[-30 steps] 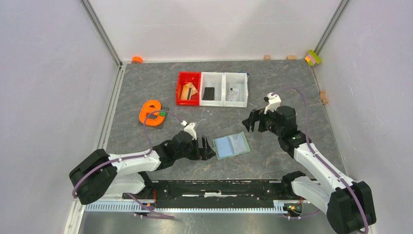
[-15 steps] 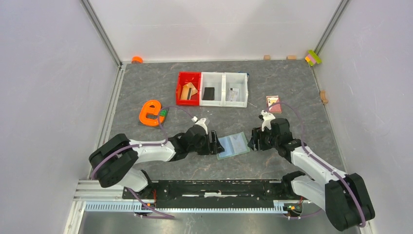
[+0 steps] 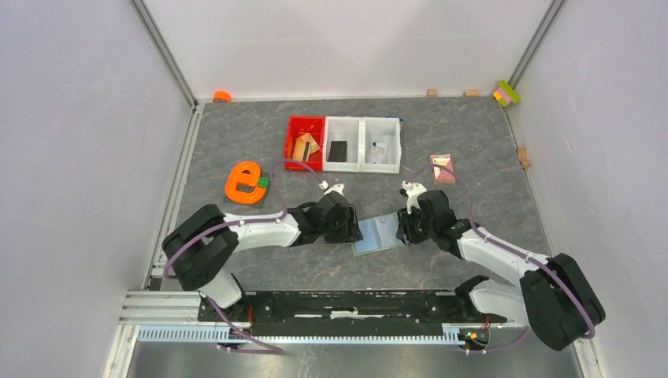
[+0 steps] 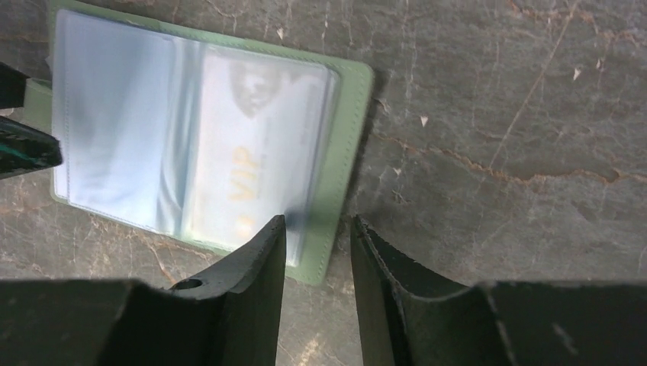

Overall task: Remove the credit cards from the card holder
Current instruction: Place the credit card in the storage box, then remove the credit card from the card holder.

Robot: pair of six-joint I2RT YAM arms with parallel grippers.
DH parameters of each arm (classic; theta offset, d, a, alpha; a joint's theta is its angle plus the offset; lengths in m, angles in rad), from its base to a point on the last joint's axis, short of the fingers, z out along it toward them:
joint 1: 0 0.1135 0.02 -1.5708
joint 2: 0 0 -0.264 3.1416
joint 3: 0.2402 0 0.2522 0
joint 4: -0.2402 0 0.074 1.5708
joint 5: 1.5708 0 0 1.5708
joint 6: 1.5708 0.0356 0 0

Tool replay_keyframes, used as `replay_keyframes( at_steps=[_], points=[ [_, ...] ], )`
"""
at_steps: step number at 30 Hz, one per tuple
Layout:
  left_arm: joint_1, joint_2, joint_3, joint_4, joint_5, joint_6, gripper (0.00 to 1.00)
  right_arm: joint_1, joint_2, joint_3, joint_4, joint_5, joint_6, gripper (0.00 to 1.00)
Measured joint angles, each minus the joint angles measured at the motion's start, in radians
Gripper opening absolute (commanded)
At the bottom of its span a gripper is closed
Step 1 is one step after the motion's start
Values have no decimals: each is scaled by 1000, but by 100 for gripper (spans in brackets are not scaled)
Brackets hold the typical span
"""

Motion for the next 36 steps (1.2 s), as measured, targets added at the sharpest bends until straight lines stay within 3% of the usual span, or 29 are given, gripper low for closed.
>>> replay_keyframes(
  at_steps=[8,20,27,36],
  points=[
    [2,89,84,-21,-1,42,41,60,52,27,34,47,3,44],
    [19,106,84,-11,18,76,10,47,24,-80,250,-35,129,30],
    [19,111,85,-2,10,82,3,48,-50,-104,261,-151,202,24],
    [14,116,84,23,3,82,2,78,-114,-104,365,-329,296,15]
  ],
)
